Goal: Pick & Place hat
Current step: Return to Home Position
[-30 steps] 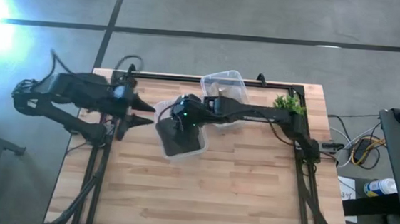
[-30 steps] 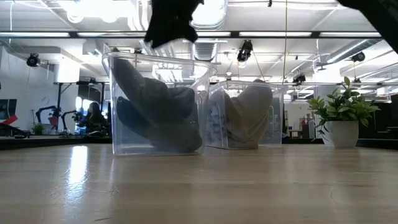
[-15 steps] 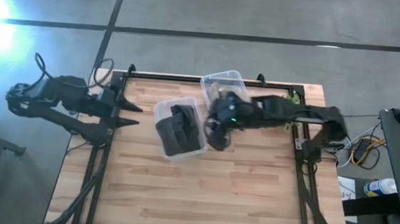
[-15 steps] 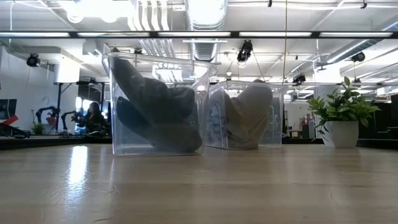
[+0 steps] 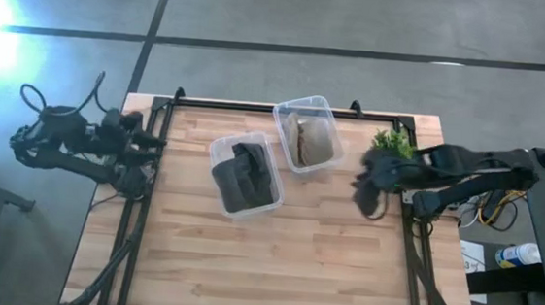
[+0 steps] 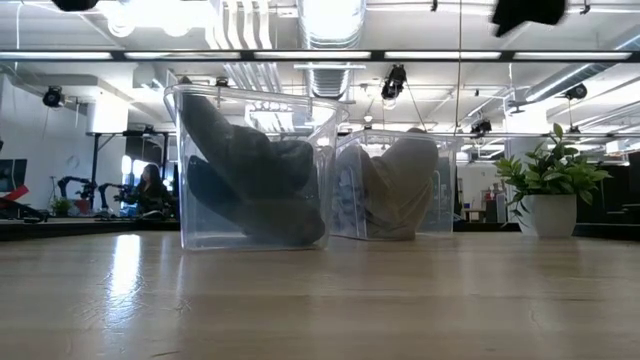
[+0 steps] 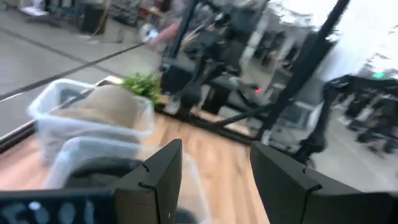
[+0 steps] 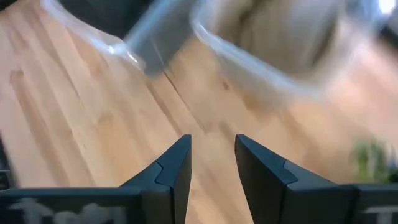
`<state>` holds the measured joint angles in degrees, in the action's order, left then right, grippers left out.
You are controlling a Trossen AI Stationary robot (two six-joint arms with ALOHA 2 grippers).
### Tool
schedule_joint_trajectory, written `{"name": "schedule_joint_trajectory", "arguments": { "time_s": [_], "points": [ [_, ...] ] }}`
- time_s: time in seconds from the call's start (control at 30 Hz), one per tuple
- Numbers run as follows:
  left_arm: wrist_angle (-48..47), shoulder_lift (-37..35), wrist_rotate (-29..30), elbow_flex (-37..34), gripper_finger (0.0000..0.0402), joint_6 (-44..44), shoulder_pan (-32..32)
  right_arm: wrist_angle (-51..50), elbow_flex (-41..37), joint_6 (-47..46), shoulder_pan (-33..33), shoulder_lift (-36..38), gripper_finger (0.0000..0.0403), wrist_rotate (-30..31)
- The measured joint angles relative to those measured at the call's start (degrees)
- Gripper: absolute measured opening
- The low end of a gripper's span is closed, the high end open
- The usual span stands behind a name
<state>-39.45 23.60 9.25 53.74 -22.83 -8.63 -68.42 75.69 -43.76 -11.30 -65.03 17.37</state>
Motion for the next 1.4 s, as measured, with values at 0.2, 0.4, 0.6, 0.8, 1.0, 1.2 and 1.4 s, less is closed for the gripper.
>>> {"name": "schedule_joint_trajectory", "arguments": {
  "time_s": [0.2,0.4,0.6,0.8,1.0,1.2,1.4],
  "points": [
    [9.4,-3.1,-10.4,-4.7,0.0183,8.8,-0.1,2.1,-8.1,-4.8,-2.5,12.6,0.0121,-0.4],
    [19.5,-4.8,-10.7,-13.4,0.0183,9.0,-0.1,17.0,-20.5,6.5,-3.1,26.5,0.0121,-0.9],
    [29.9,-6.5,-8.8,-19.5,0.0183,7.1,-0.1,21.6,-31.5,9.6,-3.1,40.0,0.0121,-1.3],
    [32.4,-7.4,-6.5,-21.8,0.0183,5.7,-0.1,25.6,-40.0,13.6,-3.1,51.6,0.0121,-2.5],
    [33.0,-7.2,-5.3,-22.1,0.0183,-2.7,-0.1,29.9,-46.9,16.7,-3.1,60.9,0.0121,-2.8],
    [33.0,-7.2,-5.2,-22.1,0.0183,-5.3,-0.1,38.8,-53.0,18.5,-3.1,65.0,0.0121,-2.8],
    [33.1,-8.5,-5.1,-21.6,0.0183,-5.3,0.0,59.1,-62.9,19.3,-3.1,61.9,0.0121,-2.5]
  ]
}}
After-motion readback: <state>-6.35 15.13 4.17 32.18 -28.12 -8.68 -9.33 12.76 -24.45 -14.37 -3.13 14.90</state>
